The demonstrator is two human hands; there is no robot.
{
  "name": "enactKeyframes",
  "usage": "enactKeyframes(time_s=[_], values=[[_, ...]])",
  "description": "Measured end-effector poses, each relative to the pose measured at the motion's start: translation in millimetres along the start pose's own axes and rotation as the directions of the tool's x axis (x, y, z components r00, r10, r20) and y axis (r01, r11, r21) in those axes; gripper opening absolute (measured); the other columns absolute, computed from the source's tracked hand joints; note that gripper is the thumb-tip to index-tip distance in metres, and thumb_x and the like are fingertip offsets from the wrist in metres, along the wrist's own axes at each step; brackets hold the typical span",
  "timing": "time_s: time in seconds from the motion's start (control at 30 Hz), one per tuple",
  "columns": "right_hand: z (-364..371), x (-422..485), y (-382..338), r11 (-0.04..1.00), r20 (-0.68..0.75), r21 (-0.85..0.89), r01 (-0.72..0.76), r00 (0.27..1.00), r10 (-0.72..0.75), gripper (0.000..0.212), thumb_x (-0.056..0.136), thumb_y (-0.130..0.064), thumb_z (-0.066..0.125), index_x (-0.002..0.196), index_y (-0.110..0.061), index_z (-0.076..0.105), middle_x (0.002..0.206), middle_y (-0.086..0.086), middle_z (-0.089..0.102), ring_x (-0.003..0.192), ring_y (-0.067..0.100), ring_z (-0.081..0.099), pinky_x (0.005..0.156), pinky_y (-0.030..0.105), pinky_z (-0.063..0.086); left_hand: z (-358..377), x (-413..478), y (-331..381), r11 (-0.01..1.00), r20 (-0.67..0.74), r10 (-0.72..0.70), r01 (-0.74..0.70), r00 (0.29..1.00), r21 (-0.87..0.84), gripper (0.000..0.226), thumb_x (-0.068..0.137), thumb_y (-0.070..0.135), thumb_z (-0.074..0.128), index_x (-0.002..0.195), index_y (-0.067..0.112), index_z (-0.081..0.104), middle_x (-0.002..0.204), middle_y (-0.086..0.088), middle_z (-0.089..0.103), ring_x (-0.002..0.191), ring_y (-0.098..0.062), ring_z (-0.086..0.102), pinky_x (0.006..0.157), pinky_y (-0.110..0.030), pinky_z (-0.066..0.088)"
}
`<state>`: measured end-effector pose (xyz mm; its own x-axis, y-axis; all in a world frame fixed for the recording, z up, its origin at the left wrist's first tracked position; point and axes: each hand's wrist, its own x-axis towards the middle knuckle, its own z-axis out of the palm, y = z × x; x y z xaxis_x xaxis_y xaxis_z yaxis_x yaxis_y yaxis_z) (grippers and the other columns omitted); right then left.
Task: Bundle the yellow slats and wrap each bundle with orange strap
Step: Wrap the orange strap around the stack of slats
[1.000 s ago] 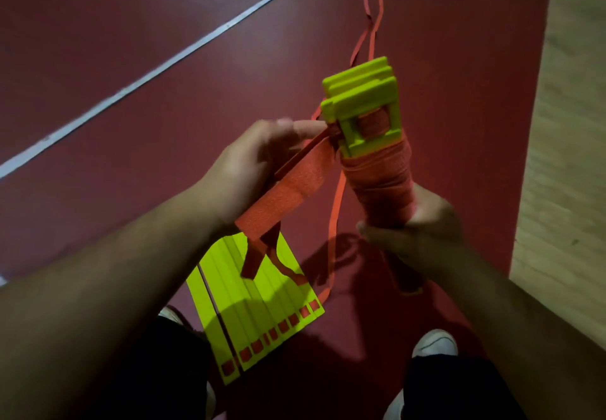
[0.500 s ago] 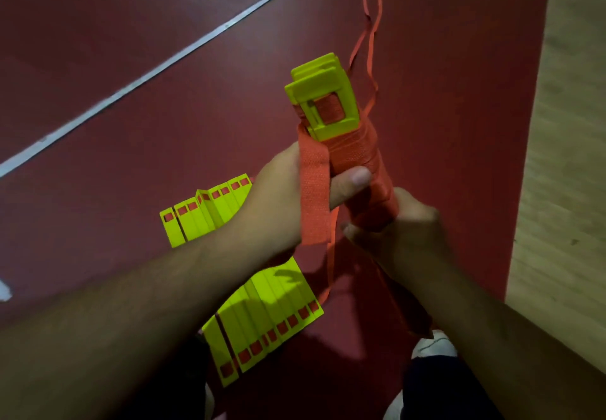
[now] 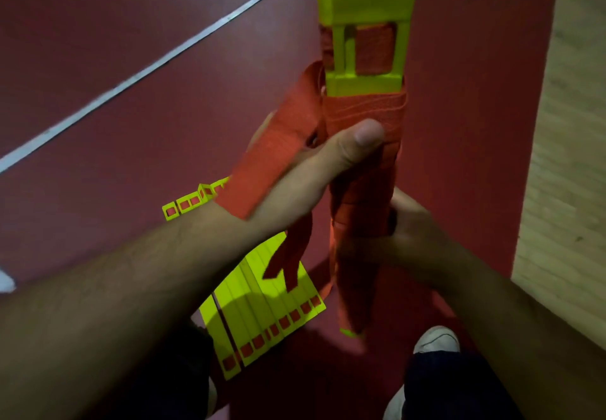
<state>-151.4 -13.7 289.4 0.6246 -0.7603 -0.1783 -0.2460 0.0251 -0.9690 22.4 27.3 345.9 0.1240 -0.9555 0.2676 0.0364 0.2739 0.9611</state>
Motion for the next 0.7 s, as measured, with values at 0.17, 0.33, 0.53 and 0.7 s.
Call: enactKeyframes(time_s=[0.17,0.33,0.53,0.7], values=[[4,2,10,0.999,0.103,-0.043,-0.003,0.995,0.007,0.039,0.064,-0.018,0.078,0.098,0.000,0.069,0.095,0.024,0.071,0.089,0.041,0.069,0.080,0.058,0.054,-12,6,7,1.000,0.080,0.008,-0.010,0.997,0.021,0.003,0.091,0.022,0.054,0.090,0.023,0.056,0.062,0.027,0.063,0.061,0.015,0.057,0.062,-0.001,0.039],[-4,4,17,0.994,-0.042,-0.108,0.016,0.999,-0.020,0.043,0.056,-0.025,0.076,0.090,0.000,0.066,0.086,0.025,0.068,0.072,0.035,0.059,0.070,0.055,0.051,-21,13,-1,0.999,0.198,0.038,-0.045,0.979,0.031,0.038,0.085,0.022,0.061,0.117,0.004,0.054,0.100,0.013,0.069,0.096,0.004,0.066,0.085,-0.013,0.047],[-5,6,14,0.960,-0.259,-0.269,-0.076,0.966,0.004,0.033,0.061,-0.021,0.084,0.084,-0.022,0.061,0.068,-0.013,0.060,0.062,0.005,0.046,0.053,0.019,0.038,-25,15,-21,0.969,0.139,-0.036,0.001,0.990,0.248,0.043,0.083,0.019,0.077,0.117,0.006,0.055,0.101,0.019,0.068,0.097,0.008,0.062,0.086,-0.013,0.045],[11,5,28,0.869,-0.361,-0.476,-0.136,0.931,-0.052,0.044,0.066,-0.032,0.089,0.095,-0.017,0.059,0.074,-0.006,0.061,0.063,0.007,0.051,0.054,0.015,0.037,-15,10,-29,0.820,-0.146,-0.138,0.196,0.980,0.538,0.051,0.081,0.066,0.064,0.079,0.015,0.058,0.064,0.006,0.057,0.058,-0.004,0.051,0.056,-0.024,0.040]])
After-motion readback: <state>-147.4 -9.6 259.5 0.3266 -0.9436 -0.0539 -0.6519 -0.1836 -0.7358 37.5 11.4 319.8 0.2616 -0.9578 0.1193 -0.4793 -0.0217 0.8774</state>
